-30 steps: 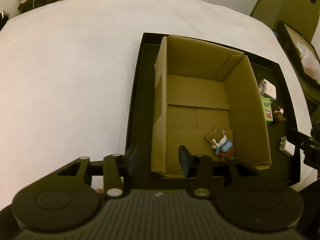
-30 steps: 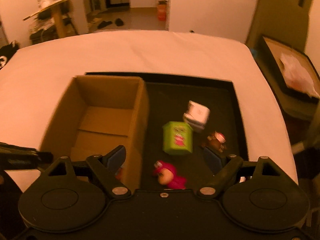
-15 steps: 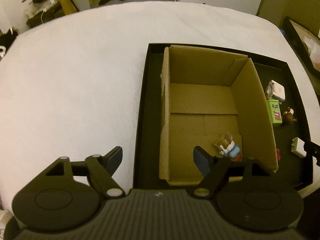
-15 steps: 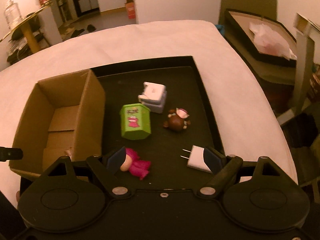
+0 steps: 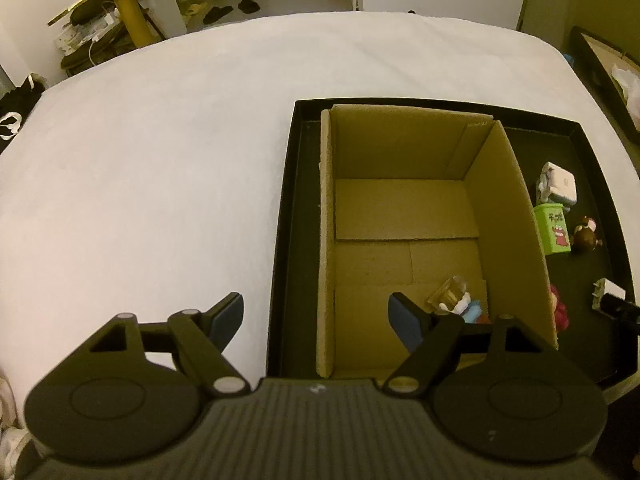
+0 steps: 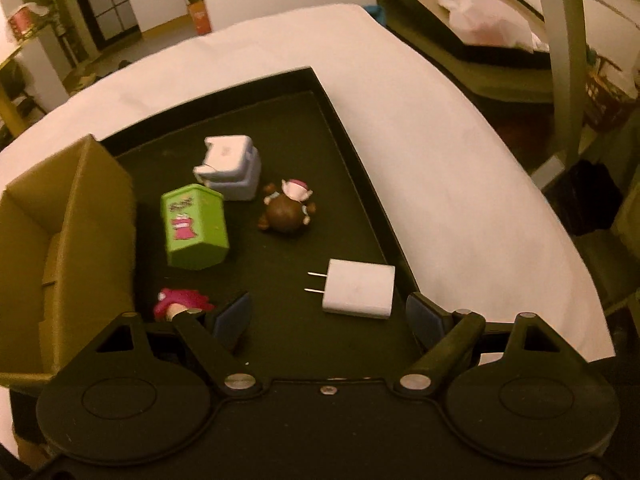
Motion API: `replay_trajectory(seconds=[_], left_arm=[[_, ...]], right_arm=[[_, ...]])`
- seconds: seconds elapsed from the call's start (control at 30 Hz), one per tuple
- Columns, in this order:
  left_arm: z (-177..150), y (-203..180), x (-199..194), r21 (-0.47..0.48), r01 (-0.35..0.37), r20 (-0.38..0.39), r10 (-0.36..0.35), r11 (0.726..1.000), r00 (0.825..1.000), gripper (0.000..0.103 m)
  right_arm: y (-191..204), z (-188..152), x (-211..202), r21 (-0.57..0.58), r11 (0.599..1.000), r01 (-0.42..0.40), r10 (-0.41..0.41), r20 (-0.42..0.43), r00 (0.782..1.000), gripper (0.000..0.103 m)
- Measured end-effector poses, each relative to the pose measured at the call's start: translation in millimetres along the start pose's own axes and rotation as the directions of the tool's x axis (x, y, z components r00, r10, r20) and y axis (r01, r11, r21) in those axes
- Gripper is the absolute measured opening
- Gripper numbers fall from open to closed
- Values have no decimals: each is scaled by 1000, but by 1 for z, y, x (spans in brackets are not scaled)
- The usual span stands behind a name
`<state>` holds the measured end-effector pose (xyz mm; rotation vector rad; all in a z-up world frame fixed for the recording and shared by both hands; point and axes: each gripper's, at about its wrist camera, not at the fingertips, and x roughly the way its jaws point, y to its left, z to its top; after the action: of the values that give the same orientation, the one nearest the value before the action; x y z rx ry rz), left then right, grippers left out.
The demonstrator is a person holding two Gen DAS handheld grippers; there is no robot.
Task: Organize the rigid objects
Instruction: 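Move the right tool to the white plug adapter and grasp it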
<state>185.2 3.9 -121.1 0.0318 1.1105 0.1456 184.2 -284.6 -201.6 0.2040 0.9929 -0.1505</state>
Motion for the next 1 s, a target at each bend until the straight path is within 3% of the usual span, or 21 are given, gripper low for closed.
replay_trajectory(seconds=[0.37, 0.7, 0.77, 0.83, 1.0], left_arm=[[2, -4, 3, 6, -39, -15, 39, 999, 999, 78], [5, -3, 5, 5, -57, -21, 57, 998, 998, 78], [5, -3, 6, 6, -57, -23, 57, 998, 998, 78], [5, -3, 6, 6, -64, -21, 64, 998, 998, 78], [5, 0, 6, 6, -61, -17, 61, 998, 998, 78]], right_arm=[[-1, 2, 35, 21, 1000, 18, -16, -90, 996, 84], [7, 8, 53, -17, 998, 55, -56, -110, 992, 83], [8, 9, 54, -23, 998, 56, -58, -105, 993, 80], [12, 10, 51, -42, 998, 54, -57, -85, 995, 62], [18, 6, 45, -77, 996, 51, -58, -82, 995, 60]])
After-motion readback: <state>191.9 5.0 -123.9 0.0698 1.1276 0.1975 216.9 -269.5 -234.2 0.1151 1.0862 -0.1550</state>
